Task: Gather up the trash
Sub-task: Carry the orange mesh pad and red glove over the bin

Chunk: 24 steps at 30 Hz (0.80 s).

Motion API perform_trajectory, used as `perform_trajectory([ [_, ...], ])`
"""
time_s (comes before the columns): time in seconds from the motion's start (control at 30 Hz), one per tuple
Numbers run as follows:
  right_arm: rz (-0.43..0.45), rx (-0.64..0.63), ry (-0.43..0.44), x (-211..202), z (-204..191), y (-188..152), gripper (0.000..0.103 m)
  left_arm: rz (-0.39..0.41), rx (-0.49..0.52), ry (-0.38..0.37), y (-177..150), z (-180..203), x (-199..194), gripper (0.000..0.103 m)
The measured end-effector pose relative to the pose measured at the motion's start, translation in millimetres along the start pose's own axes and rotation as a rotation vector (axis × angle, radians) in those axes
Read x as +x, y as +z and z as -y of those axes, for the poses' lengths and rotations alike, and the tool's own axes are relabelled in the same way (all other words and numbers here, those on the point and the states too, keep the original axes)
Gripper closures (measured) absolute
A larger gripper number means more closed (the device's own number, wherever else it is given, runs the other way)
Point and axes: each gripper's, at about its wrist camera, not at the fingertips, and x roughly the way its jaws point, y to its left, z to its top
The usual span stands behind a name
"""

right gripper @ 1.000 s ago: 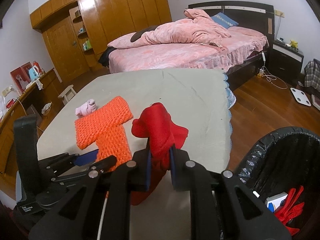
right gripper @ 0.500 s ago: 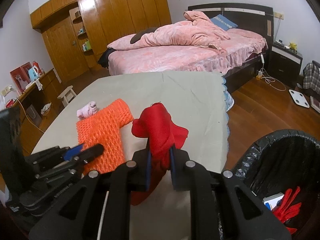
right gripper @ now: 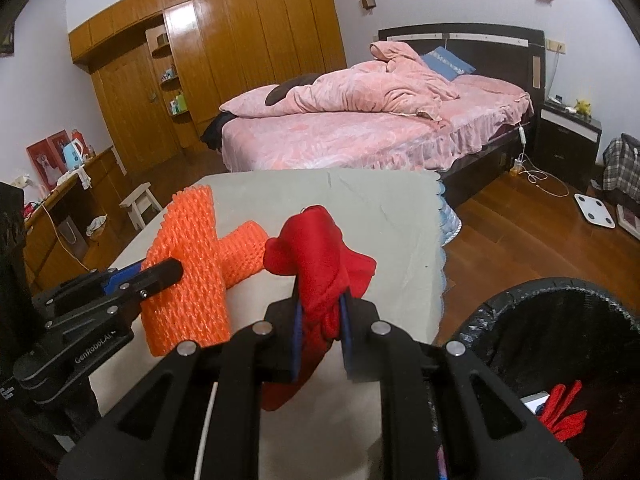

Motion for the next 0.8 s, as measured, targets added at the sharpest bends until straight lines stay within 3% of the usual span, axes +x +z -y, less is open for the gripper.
perform_trajectory([
  [0.33,0.058,0.012,-0.033,-48.3,19.4,6.1,0.088,0.022,0.017,-0.037,13.7,26.0,-18.7,0.085],
  [0.8,0.113,0.066,-0.148,-111.3,71.9,-7.0,0.088,0.046,0.105,-0.157,23.3,94.9,-33.7,0.085],
])
